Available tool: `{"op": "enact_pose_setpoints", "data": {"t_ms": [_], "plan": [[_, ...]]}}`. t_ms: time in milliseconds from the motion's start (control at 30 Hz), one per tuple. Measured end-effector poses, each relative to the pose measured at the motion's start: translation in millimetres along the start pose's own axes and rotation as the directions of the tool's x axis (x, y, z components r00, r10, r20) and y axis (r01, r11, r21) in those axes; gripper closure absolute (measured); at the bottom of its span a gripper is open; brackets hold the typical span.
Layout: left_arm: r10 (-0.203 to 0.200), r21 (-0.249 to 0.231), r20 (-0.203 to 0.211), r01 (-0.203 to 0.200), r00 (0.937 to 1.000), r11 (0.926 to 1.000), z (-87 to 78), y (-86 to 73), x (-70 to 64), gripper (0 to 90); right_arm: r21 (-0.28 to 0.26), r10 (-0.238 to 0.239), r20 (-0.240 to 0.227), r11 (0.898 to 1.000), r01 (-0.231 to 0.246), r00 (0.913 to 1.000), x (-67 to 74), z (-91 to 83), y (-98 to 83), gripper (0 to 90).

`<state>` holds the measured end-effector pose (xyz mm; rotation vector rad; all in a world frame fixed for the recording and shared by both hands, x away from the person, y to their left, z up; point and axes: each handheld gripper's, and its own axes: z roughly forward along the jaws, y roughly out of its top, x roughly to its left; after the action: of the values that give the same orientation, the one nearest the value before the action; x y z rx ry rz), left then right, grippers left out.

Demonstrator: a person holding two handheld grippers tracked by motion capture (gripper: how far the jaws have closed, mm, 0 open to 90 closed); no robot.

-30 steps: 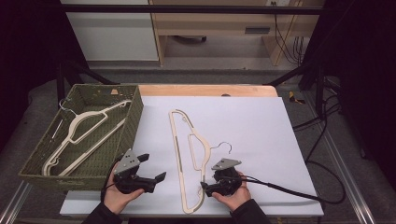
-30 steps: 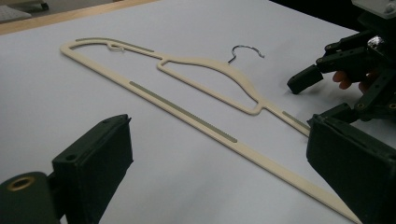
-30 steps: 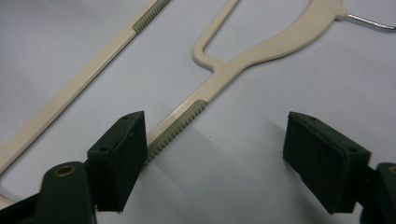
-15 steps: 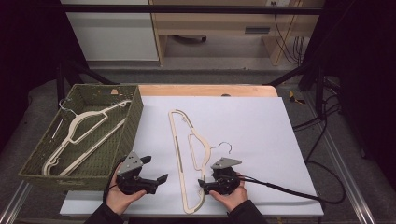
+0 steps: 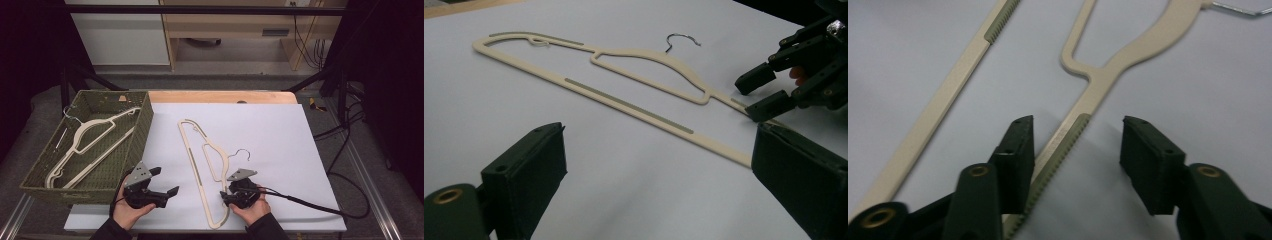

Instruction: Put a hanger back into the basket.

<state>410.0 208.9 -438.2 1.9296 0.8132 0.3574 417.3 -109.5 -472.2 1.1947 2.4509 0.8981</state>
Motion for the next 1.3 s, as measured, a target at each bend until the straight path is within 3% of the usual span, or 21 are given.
{"op": "enact_pose_setpoints", "data": {"t_ms": [100, 200, 233, 267, 300, 333, 367, 400, 500, 567, 600, 633, 667, 700, 800, 900, 1067, 1167, 1300], "plan": [[0.000, 0.000, 0.001, 0.000, 1.0000, 1.0000, -0.2, -0.1, -0.2, 7.3, 0.022, 0.032, 0.003, 0.999, -0.032, 0.9995, -10.3, -5.6, -1.9, 64.8], [-0.002, 0.002, 0.003, 0.002, 1.0000, 1.0000, 0.1, -0.2, -0.3, 7.4, 0.043, 0.089, 0.002, 0.995, -0.089, 0.9960, -18.4, -9.5, -3.0, 72.0], [-0.003, 0.002, 0.003, 0.003, 1.0000, 1.0000, 0.3, -0.3, -0.3, 7.4, 0.046, 0.088, 0.001, 0.995, -0.088, 0.9961, -21.3, -10.2, -3.6, 73.4], [-0.004, 0.003, 0.003, 0.004, 1.0000, 1.0000, 0.5, -0.4, -0.4, 7.4, 0.035, 0.133, -0.001, 0.991, -0.133, 0.9911, -20.1, -9.7, -3.2, 74.2], [-0.003, 0.005, 0.003, 0.003, 1.0000, 1.0000, 0.7, -0.4, -0.5, 7.4, 0.037, 0.122, -0.020, 0.992, -0.121, 0.9924, -21.2, -10.2, -3.8, 74.2], [-0.003, 0.006, 0.003, 0.003, 1.0000, 1.0000, 0.9, -0.5, -0.6, 7.4, 0.033, 0.136, 0.003, 0.990, -0.136, 0.9907, -19.9, -9.2, -3.5, 74.2], [-0.003, 0.007, 0.005, 0.003, 1.0000, 1.0000, 1.2, -0.5, -0.6, 7.4, 0.033, 0.128, -0.009, 0.991, -0.127, 0.9918, -20.2, -9.4, -3.8, 74.4], [-0.006, 0.007, 0.007, 0.006, 1.0000, 1.0000, 1.7, -0.7, -0.7, 7.5, 0.039, 0.111, 0.011, 0.993, -0.111, 0.9938, -21.8, -9.3, -4.6, 75.3], [-0.007, 0.014, 0.009, 0.007, 0.9999, 0.9999, 2.7, -1.2, -1.5, 7.5, 0.038, 0.130, 0.026, 0.991, -0.131, 0.9911, -22.3, -9.2, -4.6, 77.4], [-0.002, 0.015, 0.011, 0.002, 0.9999, 0.9999, 3.1, -1.2, -2.1, 7.5, 0.036, 0.141, 0.016, 0.989, -0.141, 0.9899, -23.1, -9.6, -4.3, 77.9], [-0.003, 0.015, 0.011, 0.002, 0.9999, 0.9999, 3.1, -1.2, -2.4, 7.6, 0.029, 0.169, -0.005, 0.985, -0.169, 0.9856, -22.1, -9.6, -3.3, 78.0], [-0.002, 0.015, 0.012, 0.002, 0.9999, 0.9999, 3.1, -1.2, -2.5, 7.5, 0.040, 0.139, 0.016, 0.989, -0.139, 0.9902, -24.8, -10.5, -4.0, 78.1], [-0.002, 0.014, 0.012, 0.002, 0.9999, 0.9999, 3.0, -1.3, -2.5, 7.6, 0.042, 0.141, 0.023, 0.989, -0.142, 0.9898, -24.8, -12.0, -3.5, 78.6], [-0.002, 0.014, 0.012, 0.002, 0.9999, 0.9999, 3.1, -1.4, -2.3, 7.6, 0.057, 0.124, 0.073, 0.990, -0.128, 0.9897, -27.1, -14.0, -4.0, 78.8], [-0.004, 0.019, 0.013, 0.003, 0.9999, 0.9998, 4.1, -2.1, -2.7, 7.6, 0.051, 0.140, 0.048, 0.988, -0.143, 0.9890, -35.9, -15.9, -7.4, 76.7], [-0.002, 0.022, 0.014, 0.002, 0.9999, 0.9998, 5.5, -2.1, -4.4, 7.7, 0.053, 0.129, 0.040, 0.990, -0.131, 0.9908, -33.1, -14.7, -8.1, 70.7], [0.000, 0.028, 0.019, -0.001, 0.9998, 0.9996, 7.6, -1.8, -6.4, 7.7, 0.066, 0.104, 0.098, 0.992, -0.111, 0.9898, -26.6, -13.1, -6.6, 77.7], [-0.001, 0.030, 0.025, 0.001, 0.9997, 0.9996, 9.0, -1.4, -7.5, 7.8, 0.068, 0.143, 0.097, 0.986, -0.150, 0.9849, -28.7, -13.4, -5.7, 79.2], [0.000, 0.032, 0.029, -0.001, 0.9996, 0.9995, 10.6, 0.4, -9.0, 7.9, 0.022, 0.180, 0.058, 0.983, -0.181, 0.9820, -36.6, -14.9, -9.4, 80.0]]}}
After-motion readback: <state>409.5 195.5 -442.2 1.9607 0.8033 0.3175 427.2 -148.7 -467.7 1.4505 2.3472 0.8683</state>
